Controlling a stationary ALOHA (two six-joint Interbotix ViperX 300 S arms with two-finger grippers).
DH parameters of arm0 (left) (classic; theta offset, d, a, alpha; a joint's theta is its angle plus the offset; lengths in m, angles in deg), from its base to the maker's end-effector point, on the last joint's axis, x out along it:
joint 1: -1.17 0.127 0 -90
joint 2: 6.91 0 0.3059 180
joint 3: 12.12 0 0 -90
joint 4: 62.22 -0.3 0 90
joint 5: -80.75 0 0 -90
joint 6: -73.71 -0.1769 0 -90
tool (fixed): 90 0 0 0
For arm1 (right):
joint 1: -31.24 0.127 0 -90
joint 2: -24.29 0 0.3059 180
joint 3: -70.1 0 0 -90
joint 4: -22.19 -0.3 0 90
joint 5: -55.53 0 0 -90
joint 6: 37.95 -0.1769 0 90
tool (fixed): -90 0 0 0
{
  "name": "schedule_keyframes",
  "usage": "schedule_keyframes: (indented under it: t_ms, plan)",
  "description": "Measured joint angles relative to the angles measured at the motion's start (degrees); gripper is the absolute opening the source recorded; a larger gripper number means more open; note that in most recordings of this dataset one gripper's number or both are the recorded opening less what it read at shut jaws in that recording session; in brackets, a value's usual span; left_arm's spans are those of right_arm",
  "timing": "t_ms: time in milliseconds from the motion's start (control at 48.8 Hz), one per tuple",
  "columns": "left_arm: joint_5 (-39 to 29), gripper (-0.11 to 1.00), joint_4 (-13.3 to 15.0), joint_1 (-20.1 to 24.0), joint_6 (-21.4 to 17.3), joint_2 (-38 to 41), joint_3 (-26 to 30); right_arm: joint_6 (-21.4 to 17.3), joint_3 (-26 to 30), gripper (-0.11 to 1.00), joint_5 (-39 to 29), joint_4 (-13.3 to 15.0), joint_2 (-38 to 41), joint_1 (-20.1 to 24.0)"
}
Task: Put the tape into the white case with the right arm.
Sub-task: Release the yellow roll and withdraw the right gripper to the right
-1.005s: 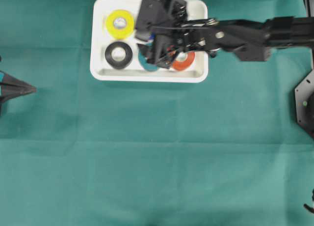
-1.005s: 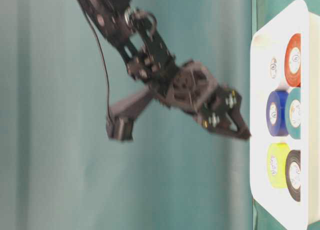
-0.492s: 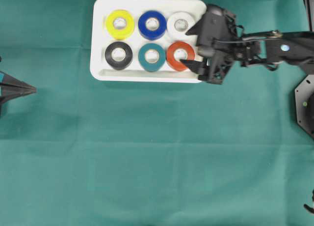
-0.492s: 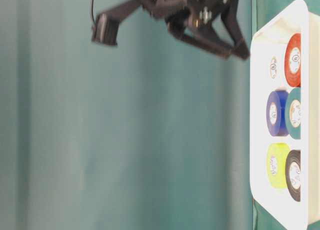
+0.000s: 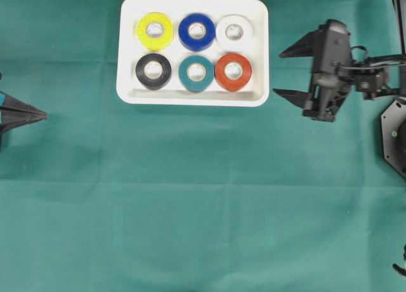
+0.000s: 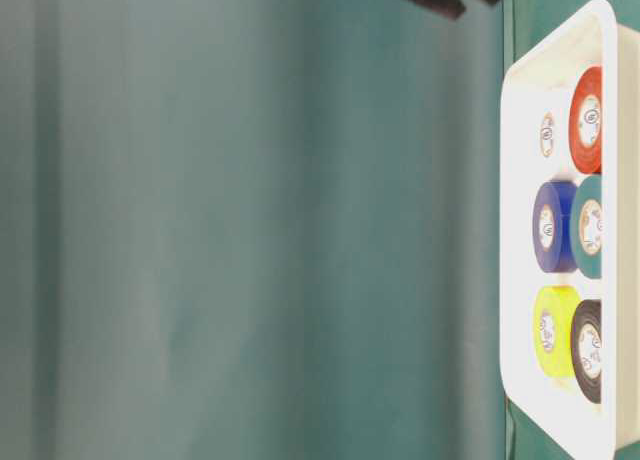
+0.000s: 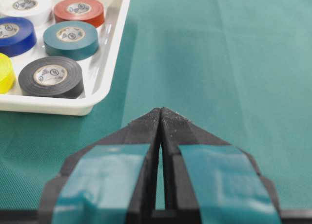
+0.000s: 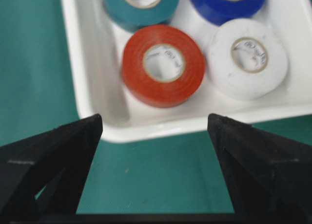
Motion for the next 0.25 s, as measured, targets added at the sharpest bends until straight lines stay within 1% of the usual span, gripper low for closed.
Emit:
schedule_keyframes:
  t_ms: [246]
  plan:
    - [0.00, 0.00, 0.00, 0.09, 0.00, -0.09, -0.09, -0.35, -7.21, 0.81, 3.43, -0.09, -9.32, 0.00]
